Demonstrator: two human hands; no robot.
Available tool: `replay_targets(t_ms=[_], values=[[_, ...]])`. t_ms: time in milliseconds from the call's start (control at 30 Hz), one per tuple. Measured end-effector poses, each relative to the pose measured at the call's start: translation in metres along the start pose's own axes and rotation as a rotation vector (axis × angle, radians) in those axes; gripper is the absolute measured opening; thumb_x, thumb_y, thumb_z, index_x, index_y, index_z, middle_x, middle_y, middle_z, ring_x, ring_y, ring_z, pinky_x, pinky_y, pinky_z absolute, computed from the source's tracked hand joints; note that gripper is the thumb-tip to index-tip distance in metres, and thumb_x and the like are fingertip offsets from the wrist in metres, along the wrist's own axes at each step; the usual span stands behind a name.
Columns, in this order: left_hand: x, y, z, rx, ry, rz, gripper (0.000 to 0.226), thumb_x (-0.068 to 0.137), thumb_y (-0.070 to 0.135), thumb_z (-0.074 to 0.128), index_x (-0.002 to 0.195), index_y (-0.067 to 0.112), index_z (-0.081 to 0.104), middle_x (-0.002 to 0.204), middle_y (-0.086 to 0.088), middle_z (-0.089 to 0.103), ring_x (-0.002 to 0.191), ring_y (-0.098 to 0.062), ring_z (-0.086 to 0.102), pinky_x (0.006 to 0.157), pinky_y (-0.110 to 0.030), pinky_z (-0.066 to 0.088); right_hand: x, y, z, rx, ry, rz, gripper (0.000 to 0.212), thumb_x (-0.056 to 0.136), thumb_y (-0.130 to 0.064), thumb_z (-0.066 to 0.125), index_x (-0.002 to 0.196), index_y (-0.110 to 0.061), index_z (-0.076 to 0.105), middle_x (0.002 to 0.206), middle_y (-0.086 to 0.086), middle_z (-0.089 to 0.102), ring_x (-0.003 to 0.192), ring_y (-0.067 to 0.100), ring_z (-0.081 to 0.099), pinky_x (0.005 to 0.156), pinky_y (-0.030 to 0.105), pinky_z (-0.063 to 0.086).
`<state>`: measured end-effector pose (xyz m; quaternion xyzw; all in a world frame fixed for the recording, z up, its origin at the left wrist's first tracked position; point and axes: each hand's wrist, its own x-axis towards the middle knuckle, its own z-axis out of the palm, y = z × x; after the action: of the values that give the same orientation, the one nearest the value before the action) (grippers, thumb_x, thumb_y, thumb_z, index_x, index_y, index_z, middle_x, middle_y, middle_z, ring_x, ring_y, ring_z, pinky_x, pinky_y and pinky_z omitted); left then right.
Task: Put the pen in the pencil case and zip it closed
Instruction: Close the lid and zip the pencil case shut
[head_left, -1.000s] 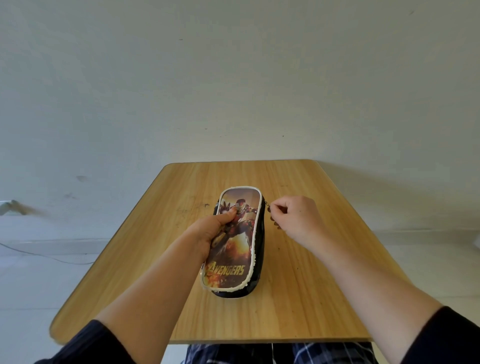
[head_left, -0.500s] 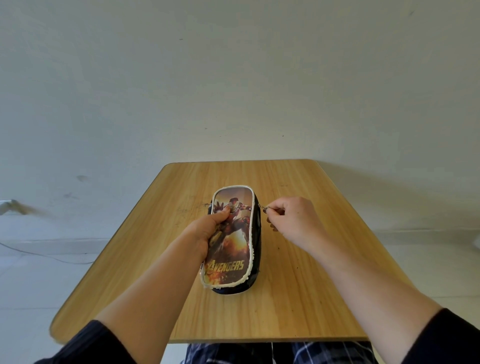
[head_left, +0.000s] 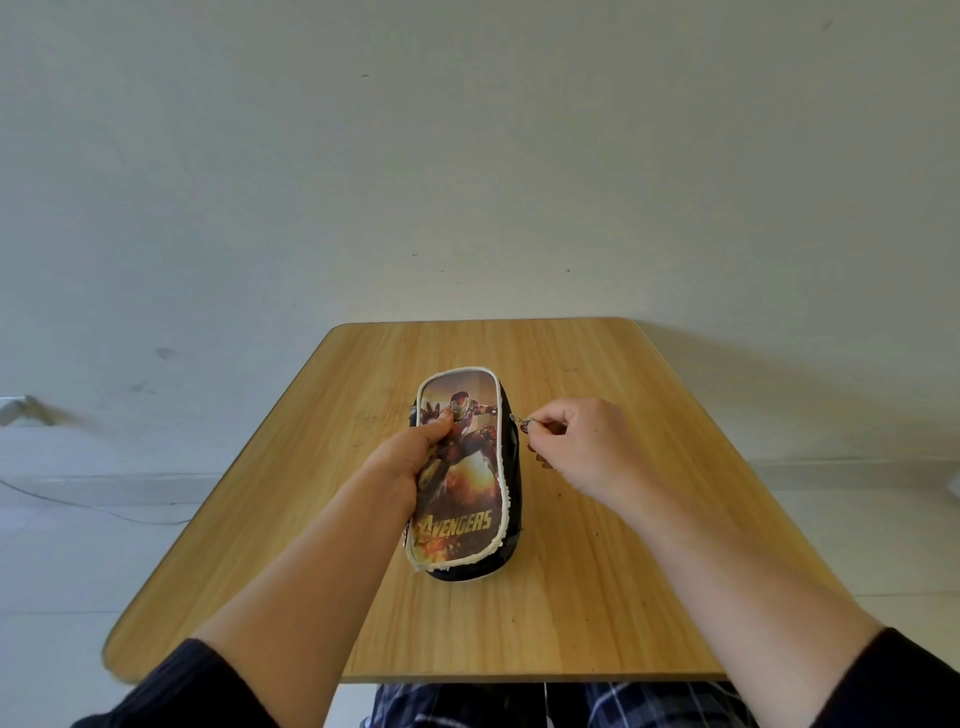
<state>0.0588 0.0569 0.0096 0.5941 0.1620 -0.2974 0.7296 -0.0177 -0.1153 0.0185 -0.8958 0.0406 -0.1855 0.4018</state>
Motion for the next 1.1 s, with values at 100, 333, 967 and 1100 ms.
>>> replay_targets(t_ms=[100, 333, 967, 1100], values=[[0.003, 0.000, -0.002, -0.006, 0.001, 0.015, 0.024, 0.083, 0.027, 0.068, 0.080, 0.003, 0.064, 0.056, -0.013, 0.070, 0.042, -0.024, 0.066, 0.045, -0.031, 0.053, -0.001, -0.001, 0.001, 0.036, -0.005, 0.008, 0.015, 0.084, -0.012, 0.061, 0.081, -0.014, 0.075, 0.070, -0.003, 0.071, 0.062, 0.013, 0.067, 0.056, 0.017, 0.054], [0.008, 0.000, -0.005, -0.028, 0.022, 0.011, 0.026, 0.083, 0.030, 0.068, 0.077, 0.004, 0.064, 0.054, -0.013, 0.069, 0.041, -0.026, 0.065, 0.041, -0.034, 0.053, -0.003, 0.000, 0.004, 0.040, -0.019, -0.005, 0.014, 0.083, -0.015, 0.062, 0.084, -0.015, 0.076, 0.073, -0.006, 0.072, 0.065, 0.009, 0.067, 0.062, 0.027, 0.058], [0.009, 0.004, -0.013, -0.104, 0.117, 0.042, 0.025, 0.085, 0.032, 0.065, 0.079, 0.007, 0.060, 0.047, -0.012, 0.066, 0.035, -0.026, 0.062, 0.053, -0.039, 0.049, -0.009, 0.002, 0.009, 0.182, -0.085, 0.035, 0.012, 0.077, -0.016, 0.065, 0.069, -0.020, 0.074, 0.067, -0.001, 0.073, 0.062, 0.015, 0.069, 0.064, 0.043, 0.060], [0.008, 0.001, -0.011, -0.129, 0.103, 0.043, 0.025, 0.085, 0.032, 0.065, 0.082, 0.008, 0.060, 0.048, -0.012, 0.066, 0.036, -0.025, 0.063, 0.047, -0.037, 0.050, -0.009, 0.003, 0.011, 0.252, -0.079, 0.071, 0.015, 0.078, -0.012, 0.064, 0.071, -0.020, 0.073, 0.069, 0.000, 0.073, 0.062, 0.016, 0.070, 0.062, 0.037, 0.061]])
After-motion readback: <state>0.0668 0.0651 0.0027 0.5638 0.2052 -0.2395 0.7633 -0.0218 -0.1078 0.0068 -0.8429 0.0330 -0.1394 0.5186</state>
